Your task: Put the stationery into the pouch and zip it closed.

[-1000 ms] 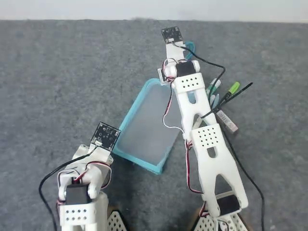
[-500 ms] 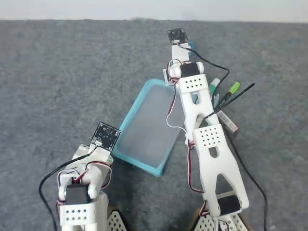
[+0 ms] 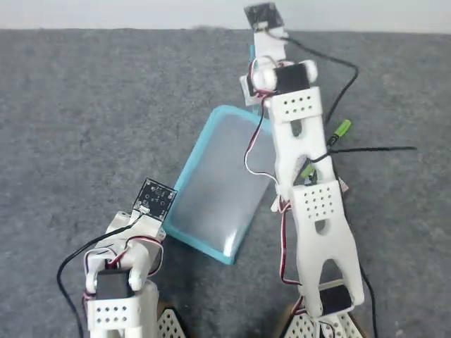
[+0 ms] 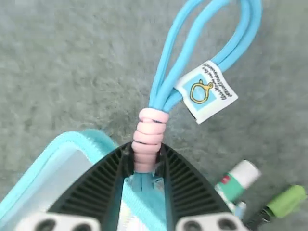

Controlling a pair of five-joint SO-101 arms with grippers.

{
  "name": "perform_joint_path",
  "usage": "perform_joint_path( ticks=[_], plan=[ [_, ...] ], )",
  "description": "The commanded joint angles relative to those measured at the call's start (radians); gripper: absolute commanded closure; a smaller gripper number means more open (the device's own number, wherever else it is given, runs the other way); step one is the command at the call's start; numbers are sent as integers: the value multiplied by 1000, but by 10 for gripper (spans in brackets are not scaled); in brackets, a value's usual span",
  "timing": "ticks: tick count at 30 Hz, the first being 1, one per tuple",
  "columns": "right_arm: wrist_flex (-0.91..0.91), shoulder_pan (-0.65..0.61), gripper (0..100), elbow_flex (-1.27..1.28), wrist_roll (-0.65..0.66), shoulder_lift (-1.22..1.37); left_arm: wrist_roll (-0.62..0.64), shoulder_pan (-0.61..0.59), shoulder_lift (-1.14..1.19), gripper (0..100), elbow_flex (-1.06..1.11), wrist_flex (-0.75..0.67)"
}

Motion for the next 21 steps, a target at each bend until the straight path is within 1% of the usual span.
perform_joint_path(
  ticks=[1,4,9,13,15,17,20,21],
  plan=[
    [53,-5,992,-37,26,-194,-14,-8,6,988,-7,-6],
    [33,-4,992,-37,34,-300,-14,-8,6,988,-7,-6],
    [-59,-5,992,-31,173,-449,-14,-8,6,988,-7,-6],
    [-191,-7,992,-34,175,-510,-14,-8,6,988,-7,-8],
    [-223,-31,992,-34,175,-532,-14,-8,6,988,-7,-12],
    [-182,-64,992,-34,175,-545,-14,-8,6,988,-7,-15],
    [-70,-128,992,-34,181,-549,-15,-2,6,988,-7,-18],
    [-27,-145,992,-34,181,-553,-17,-2,5,988,-8,-43]
  ],
)
